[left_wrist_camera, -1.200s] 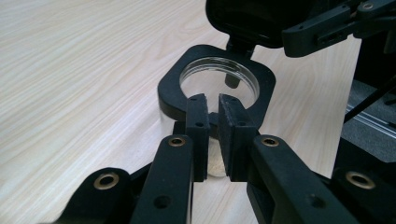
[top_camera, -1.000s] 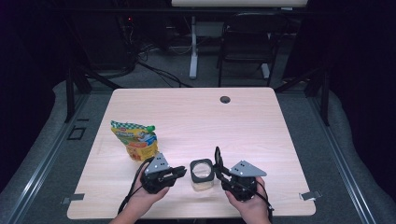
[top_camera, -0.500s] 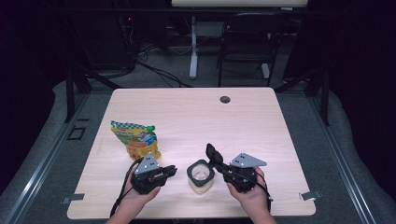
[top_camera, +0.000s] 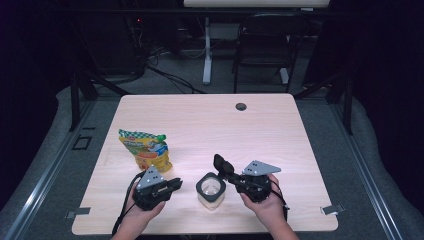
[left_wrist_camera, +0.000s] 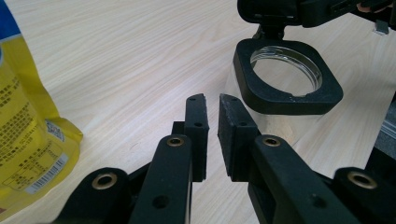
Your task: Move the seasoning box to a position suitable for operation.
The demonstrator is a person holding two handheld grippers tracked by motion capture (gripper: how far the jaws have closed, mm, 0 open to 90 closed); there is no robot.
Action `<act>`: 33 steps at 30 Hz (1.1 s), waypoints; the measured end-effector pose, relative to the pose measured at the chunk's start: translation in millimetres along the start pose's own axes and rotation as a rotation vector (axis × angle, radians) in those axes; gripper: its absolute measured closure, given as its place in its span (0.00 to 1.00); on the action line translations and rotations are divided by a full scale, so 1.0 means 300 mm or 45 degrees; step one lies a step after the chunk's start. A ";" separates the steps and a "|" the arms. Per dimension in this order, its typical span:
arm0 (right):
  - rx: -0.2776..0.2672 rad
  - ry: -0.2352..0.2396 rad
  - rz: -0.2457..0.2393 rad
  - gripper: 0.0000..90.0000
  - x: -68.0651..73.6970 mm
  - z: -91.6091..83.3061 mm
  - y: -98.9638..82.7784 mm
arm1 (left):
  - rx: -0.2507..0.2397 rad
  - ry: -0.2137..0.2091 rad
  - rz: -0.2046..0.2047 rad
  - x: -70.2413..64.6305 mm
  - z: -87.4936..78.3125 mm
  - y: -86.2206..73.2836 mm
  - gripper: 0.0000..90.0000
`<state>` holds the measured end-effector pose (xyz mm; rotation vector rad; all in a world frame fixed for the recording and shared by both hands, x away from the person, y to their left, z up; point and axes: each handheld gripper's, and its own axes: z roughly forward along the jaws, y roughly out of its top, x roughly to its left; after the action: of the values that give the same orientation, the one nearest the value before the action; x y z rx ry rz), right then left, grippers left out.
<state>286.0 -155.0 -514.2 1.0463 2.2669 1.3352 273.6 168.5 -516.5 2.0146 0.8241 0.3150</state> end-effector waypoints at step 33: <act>-0.033 -0.074 0.111 0.95 -0.053 0.028 0.016 | -0.006 0.050 -0.044 0.039 -0.038 -0.019 0.90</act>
<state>303.9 -159.7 -516.1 1.1721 2.1791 1.3460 274.1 185.8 -515.9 1.9928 0.8810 0.3378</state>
